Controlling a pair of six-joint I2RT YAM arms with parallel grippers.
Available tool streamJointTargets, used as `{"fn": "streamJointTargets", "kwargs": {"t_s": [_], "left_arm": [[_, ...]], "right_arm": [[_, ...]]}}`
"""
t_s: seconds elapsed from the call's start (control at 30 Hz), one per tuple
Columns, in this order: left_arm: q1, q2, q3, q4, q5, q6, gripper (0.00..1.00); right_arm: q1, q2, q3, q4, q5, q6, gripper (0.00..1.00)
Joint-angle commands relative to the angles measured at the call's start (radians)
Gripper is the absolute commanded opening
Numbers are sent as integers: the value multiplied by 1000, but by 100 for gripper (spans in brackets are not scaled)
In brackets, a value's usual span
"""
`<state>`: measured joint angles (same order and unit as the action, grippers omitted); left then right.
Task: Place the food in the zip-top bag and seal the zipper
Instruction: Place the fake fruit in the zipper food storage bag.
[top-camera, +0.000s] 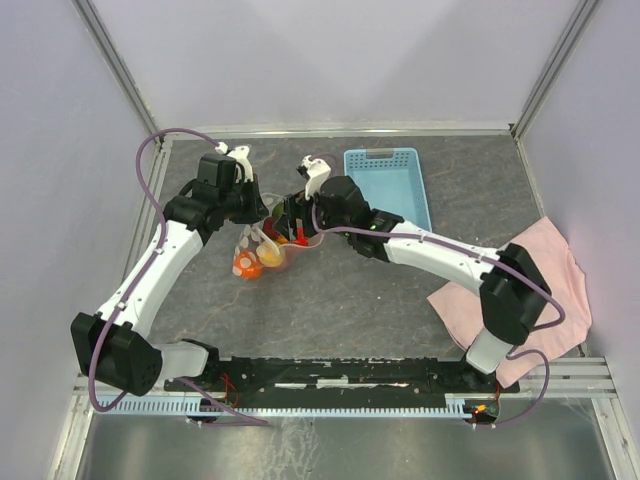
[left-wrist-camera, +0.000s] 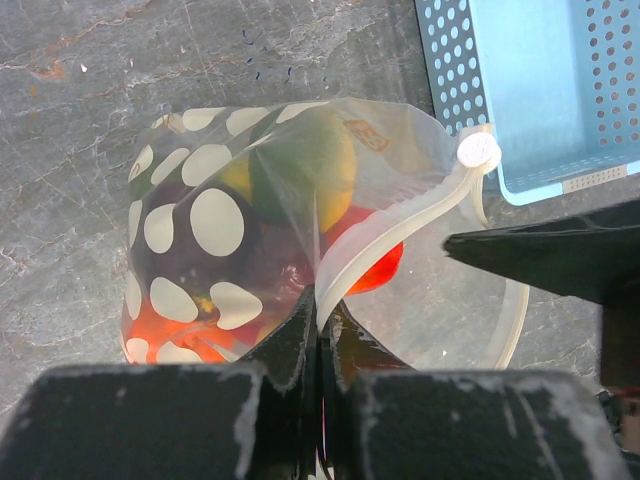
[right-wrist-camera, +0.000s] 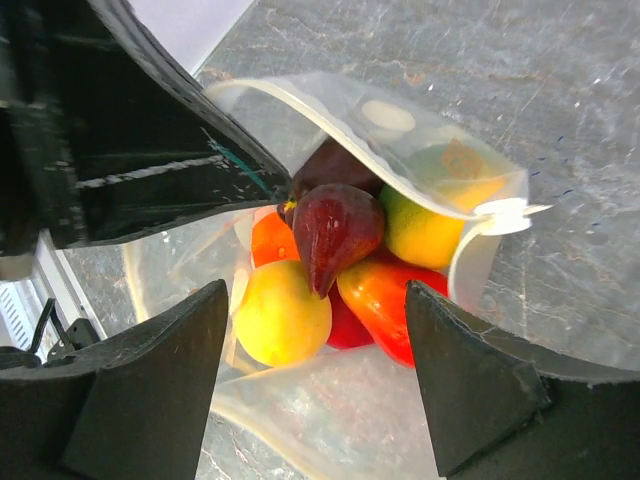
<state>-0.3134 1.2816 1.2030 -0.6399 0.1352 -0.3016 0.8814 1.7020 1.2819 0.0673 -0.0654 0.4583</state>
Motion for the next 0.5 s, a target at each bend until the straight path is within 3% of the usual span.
{"fn": "streamJointTargets", "kwargs": {"t_s": [0.0,0.23,0.47], "left_arm": [[5,-17,9,50,30,24,3],[5,-19,9,51,25,24,3],[5,-15,9,50,24,25,3]], "right_arm": [[-16,-111,64,-99,25,-94,79],[-48,-150,87,-260,125,-166,79],[-63,-109,76,-290,132,-162,78]]}}
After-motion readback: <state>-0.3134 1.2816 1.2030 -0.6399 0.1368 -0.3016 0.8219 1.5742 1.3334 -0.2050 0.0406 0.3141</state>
